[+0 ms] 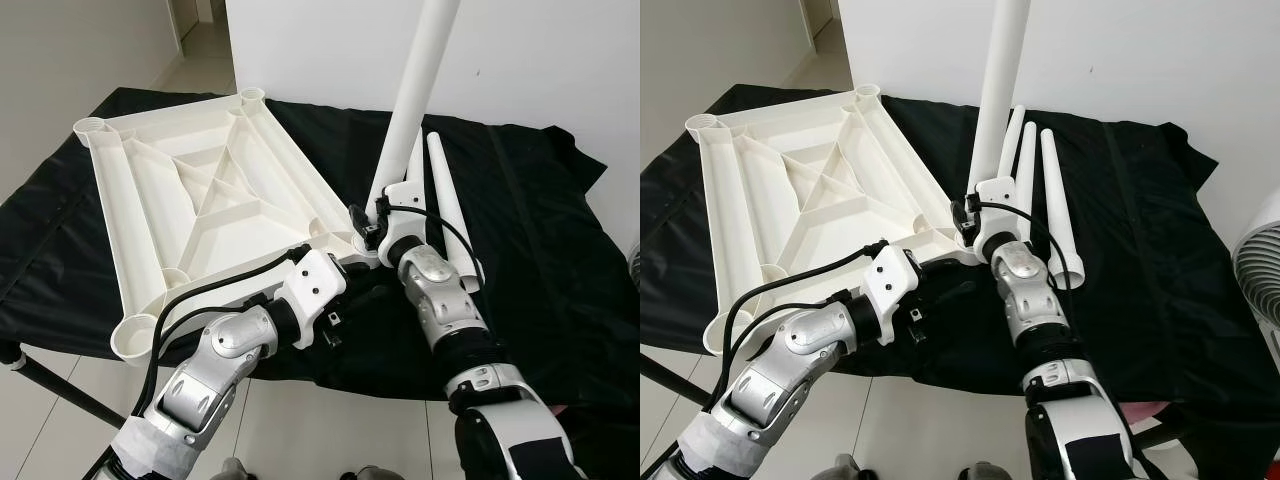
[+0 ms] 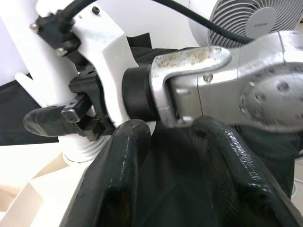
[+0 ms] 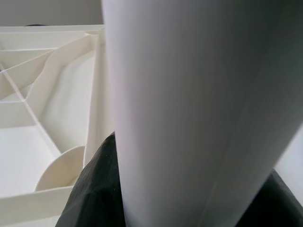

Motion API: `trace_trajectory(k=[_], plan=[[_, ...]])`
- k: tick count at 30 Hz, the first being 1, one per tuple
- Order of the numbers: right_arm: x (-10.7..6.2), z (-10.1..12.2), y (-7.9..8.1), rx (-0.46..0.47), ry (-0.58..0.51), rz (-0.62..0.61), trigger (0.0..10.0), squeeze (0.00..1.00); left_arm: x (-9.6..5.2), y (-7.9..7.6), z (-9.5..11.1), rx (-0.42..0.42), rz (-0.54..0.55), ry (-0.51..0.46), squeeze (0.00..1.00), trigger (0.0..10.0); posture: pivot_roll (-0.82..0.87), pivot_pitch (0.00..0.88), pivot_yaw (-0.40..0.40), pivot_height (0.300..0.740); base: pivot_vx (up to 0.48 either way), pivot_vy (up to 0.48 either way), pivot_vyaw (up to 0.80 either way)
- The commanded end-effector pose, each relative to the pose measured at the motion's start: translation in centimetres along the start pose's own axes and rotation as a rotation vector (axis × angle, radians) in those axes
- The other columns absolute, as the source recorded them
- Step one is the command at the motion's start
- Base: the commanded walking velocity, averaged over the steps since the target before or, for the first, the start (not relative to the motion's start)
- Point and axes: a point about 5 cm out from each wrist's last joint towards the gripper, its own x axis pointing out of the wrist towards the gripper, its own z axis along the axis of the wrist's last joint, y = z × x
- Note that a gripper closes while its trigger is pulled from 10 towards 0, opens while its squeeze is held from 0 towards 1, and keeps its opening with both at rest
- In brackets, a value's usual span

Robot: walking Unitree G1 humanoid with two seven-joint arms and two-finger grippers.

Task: Building children table

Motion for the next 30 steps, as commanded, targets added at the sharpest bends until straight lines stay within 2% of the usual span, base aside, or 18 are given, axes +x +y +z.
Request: trace_trajectory(k=[1, 5, 6, 7, 9, 11, 17, 18, 19, 24, 27, 30], plan=[[-0.2, -0.7, 0.1, 0.004, 0.033, -0.048, 10.0, 0.00, 0.2, 0.0, -0.2, 0.012, -0.027, 0.013, 0.00, 10.0, -0.05, 0.051, 0.002, 0.740, 0.000, 0.000, 0.00], [-0.4, -0.4, 0.8, 0.027, 0.014, -0.137, 10.0, 0.00, 0.3, 0.2, -0.3, 0.019, 0.000, 0.023, 0.00, 10.0, -0.04, 0.048, -0.001, 0.740, 0.000, 0.000, 0.00], [-0.6, 0.0, 1.2, 0.055, 0.012, -0.240, 10.0, 0.00, 0.4, 0.5, -0.4, 0.024, 0.024, 0.028, 0.00, 10.0, -0.04, 0.048, -0.001, 0.740, 0.000, 0.000, 0.00], [-0.7, 0.1, 1.5, 0.080, 0.011, -0.284, 10.0, 0.00, 0.4, 0.7, -0.4, 0.025, 0.035, 0.028, 0.00, 10.0, -0.04, 0.048, -0.001, 0.740, 0.000, 0.000, 0.00], [-0.8, 0.2, 1.6, 0.097, 0.009, -0.308, 10.0, 0.00, 0.4, 0.8, -0.4, 0.026, 0.042, 0.029, 0.00, 10.0, -0.04, 0.048, -0.001, 0.740, 0.000, 0.000, 0.00], [-0.8, 0.5, 2.1, 0.099, -0.003, -0.276, 10.0, 0.00, 0.5, 0.9, -0.5, 0.026, 0.050, 0.032, 0.00, 10.0, -0.04, 0.046, -0.003, 0.740, 0.000, 0.000, 0.00], [-0.8, 0.7, 1.7, 0.088, -0.024, -0.258, 10.0, 0.00, 0.6, 0.9, -0.5, 0.032, 0.052, 0.032, 0.00, 10.0, -0.04, 0.043, -0.006, 0.740, 0.000, 0.000, 0.00], [-0.8, 0.8, 1.5, 0.085, -0.032, -0.262, 10.0, 0.31, 0.6, 1.0, -0.5, 0.033, 0.055, 0.031, 0.00, 10.0, -0.04, 0.040, -0.007, 0.740, 0.000, 0.000, 0.00], [-0.8, 0.9, 1.5, 0.090, -0.043, -0.257, 10.0, 1.00, 0.6, 1.0, -0.5, 0.034, 0.058, 0.031, 0.00, 10.0, -0.04, 0.040, -0.007, 0.740, 0.000, 0.000, 0.00], [-0.9, 1.1, 1.6, 0.097, -0.053, -0.262, 10.0, 1.00, 0.7, 1.1, -0.5, 0.035, 0.061, 0.030, 0.00, 10.0, -0.04, 0.040, -0.007, 0.740, 0.000, 0.000, 0.00], [-1.7, 1.7, 1.3, 0.121, -0.120, -0.243, 10.0, 1.00, 0.7, 1.0, -0.6, 0.034, 0.066, 0.037, 0.00, 10.0, -0.04, 0.037, -0.010, 0.740, 0.000, 0.000, 0.00], [-2.1, 1.8, 1.1, 0.124, -0.126, -0.244, 10.0, 1.00, 0.7, 1.0, -0.7, 0.035, 0.068, 0.038, 0.00, 10.0, -0.04, 0.037, -0.010, 0.740, 0.000, 0.000, 0.00]])
